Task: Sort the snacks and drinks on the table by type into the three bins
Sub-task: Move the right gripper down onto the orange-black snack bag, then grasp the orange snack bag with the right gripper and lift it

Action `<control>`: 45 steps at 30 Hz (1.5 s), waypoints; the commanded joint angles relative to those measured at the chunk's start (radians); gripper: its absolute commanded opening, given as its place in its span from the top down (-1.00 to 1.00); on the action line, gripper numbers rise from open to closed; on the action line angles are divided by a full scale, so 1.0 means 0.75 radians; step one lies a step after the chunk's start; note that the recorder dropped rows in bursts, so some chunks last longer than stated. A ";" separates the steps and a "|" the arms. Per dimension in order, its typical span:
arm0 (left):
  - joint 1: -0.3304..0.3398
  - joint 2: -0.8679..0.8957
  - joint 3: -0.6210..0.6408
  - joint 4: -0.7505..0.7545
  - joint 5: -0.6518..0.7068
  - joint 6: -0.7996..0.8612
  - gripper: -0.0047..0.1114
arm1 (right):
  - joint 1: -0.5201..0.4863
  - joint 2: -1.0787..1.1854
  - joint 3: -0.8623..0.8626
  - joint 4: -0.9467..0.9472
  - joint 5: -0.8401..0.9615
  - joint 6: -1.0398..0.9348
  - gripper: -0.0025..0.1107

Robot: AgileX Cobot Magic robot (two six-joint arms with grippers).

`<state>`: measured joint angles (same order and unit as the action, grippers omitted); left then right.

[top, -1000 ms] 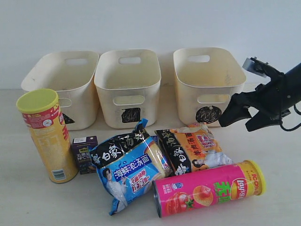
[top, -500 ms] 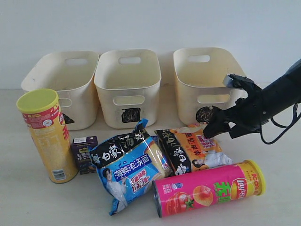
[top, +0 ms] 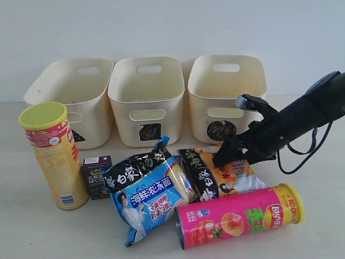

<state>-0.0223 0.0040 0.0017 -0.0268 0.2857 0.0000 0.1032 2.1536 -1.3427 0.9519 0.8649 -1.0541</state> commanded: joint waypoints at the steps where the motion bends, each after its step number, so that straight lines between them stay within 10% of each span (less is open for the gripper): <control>1: 0.001 -0.005 -0.002 -0.003 -0.008 -0.011 0.84 | 0.018 0.017 0.004 -0.032 -0.056 0.000 -0.62; 8: 0.001 -0.005 -0.002 -0.003 -0.006 -0.011 0.84 | 0.018 0.017 0.004 -0.082 0.020 -0.025 -0.58; 17: 0.001 -0.005 -0.002 -0.003 -0.006 -0.011 0.84 | 0.018 0.017 0.004 -0.088 -0.054 -0.001 0.95; 45: 0.001 -0.005 -0.002 -0.003 -0.008 -0.011 0.84 | -0.067 -0.269 0.004 -0.082 0.021 0.039 0.96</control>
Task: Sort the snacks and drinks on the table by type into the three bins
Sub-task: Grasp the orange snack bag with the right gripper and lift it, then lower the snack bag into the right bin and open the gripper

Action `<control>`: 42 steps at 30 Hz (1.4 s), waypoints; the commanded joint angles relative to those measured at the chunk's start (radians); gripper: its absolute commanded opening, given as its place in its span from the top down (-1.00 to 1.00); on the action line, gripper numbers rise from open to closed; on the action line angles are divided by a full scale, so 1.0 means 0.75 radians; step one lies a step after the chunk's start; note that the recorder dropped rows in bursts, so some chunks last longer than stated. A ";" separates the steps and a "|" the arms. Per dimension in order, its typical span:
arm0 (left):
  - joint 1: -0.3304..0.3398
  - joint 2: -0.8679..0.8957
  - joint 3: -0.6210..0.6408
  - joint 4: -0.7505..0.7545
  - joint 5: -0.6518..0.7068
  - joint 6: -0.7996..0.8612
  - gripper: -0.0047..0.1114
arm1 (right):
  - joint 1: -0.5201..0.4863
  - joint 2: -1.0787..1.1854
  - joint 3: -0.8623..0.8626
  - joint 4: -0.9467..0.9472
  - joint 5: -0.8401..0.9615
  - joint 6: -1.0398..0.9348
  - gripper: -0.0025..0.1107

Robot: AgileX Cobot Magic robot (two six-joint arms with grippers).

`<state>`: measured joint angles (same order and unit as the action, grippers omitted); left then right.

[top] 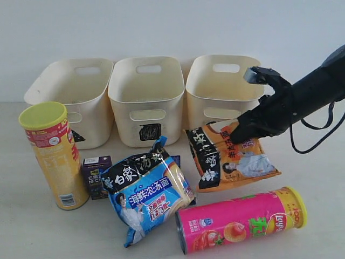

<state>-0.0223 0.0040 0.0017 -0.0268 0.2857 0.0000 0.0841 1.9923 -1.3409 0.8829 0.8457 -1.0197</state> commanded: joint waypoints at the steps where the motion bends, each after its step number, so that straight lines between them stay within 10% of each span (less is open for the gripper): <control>1: 0.001 -0.005 -0.002 -0.003 -0.008 -0.011 0.84 | -0.049 -0.067 0.002 0.012 0.055 -0.007 0.96; 23: 0.001 -0.005 -0.002 -0.003 -0.011 -0.011 0.84 | -0.078 -0.287 -0.113 0.228 0.274 0.054 0.96; 42: 0.001 -0.005 -0.002 -0.003 -0.011 -0.011 0.84 | -0.073 -0.246 -0.342 0.284 -0.494 0.104 0.96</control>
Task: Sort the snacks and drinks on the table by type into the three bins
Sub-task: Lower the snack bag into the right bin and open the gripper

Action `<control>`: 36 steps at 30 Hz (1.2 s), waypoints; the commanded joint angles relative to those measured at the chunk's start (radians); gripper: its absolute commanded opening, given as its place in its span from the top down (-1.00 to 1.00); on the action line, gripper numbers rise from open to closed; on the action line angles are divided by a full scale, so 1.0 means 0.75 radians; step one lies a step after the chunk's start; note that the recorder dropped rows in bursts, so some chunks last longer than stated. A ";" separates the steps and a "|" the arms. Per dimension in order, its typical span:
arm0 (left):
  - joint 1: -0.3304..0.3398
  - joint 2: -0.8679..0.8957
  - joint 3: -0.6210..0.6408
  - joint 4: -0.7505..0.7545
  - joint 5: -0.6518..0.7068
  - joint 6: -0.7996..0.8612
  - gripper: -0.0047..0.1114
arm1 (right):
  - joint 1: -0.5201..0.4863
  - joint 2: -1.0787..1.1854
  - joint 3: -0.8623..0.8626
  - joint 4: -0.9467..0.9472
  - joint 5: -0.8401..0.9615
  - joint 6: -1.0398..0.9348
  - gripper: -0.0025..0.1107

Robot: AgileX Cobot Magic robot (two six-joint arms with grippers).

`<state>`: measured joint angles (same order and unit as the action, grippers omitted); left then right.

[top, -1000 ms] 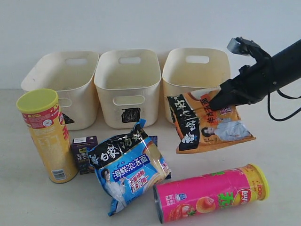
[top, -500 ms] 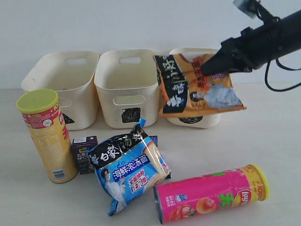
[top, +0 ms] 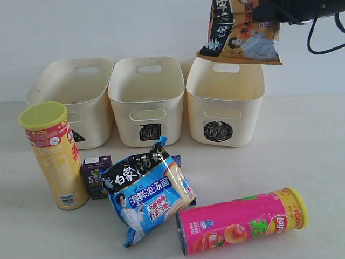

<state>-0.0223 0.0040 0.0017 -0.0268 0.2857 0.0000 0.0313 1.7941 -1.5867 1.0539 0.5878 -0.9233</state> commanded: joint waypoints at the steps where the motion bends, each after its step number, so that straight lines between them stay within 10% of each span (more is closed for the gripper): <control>1: 0.001 -0.005 -0.002 -0.003 -0.011 -0.011 0.84 | -0.002 0.033 -0.015 0.079 -0.174 -0.044 0.96; 22: 0.001 -0.005 -0.002 -0.003 -0.011 -0.011 0.84 | 0.100 0.459 -0.224 0.637 -0.409 -0.462 0.94; 26: 0.001 -0.005 -0.002 -0.003 -0.011 -0.011 0.84 | 0.121 0.495 -0.261 0.637 -0.465 -0.489 0.57; 32: 0.001 -0.005 -0.002 -0.003 -0.011 -0.011 0.84 | 0.121 0.507 -0.268 0.637 -0.566 -0.494 -0.51; 36: 0.001 -0.005 -0.002 -0.003 -0.011 -0.011 0.84 | 0.121 0.507 -0.271 0.637 -0.554 -0.507 -0.57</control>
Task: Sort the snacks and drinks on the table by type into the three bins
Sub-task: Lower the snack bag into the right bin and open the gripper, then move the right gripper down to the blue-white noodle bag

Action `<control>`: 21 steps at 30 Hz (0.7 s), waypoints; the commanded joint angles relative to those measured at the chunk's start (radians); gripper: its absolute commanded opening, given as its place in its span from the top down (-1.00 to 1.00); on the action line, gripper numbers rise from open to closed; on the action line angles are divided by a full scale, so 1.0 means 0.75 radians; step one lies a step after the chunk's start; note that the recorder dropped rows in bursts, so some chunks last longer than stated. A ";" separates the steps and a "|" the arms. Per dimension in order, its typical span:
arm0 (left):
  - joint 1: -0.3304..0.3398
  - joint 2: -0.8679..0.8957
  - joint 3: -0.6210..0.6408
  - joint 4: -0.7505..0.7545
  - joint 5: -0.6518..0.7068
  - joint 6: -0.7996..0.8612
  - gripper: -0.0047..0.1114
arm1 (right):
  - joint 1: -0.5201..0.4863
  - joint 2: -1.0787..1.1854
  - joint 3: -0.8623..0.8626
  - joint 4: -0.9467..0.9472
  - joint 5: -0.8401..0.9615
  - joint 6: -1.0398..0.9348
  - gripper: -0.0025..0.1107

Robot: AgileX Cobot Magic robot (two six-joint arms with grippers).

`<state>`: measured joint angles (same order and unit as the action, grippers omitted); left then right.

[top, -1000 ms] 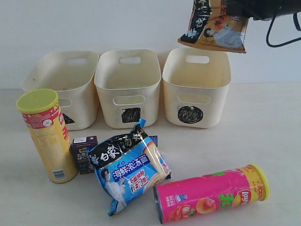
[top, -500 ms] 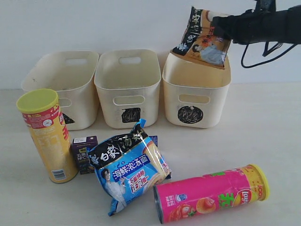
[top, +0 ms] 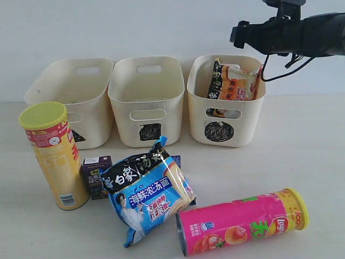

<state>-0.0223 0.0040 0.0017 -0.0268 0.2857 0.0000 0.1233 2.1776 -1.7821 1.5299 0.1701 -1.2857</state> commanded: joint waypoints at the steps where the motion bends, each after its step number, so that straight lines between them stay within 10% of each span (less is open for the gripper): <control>1: 0.001 -0.005 -0.002 -0.003 -0.011 -0.011 0.84 | -0.002 -0.010 -0.010 0.002 0.003 -0.041 -0.54; 4: 0.001 -0.005 -0.002 -0.003 -0.011 -0.011 0.84 | -0.002 -0.040 -0.010 -0.065 0.100 -0.044 -0.09; 7: 0.001 -0.005 -0.002 -0.003 -0.011 -0.011 0.84 | -0.002 -0.090 -0.010 -0.216 0.254 -0.034 0.89; 21: 0.001 -0.005 -0.002 -0.003 -0.011 -0.011 0.84 | -0.002 -0.312 -0.010 -1.350 0.587 0.848 0.96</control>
<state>-0.0223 0.0040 0.0017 -0.0268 0.2857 0.0000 0.1233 1.9847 -1.7821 0.6547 0.5403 -0.7634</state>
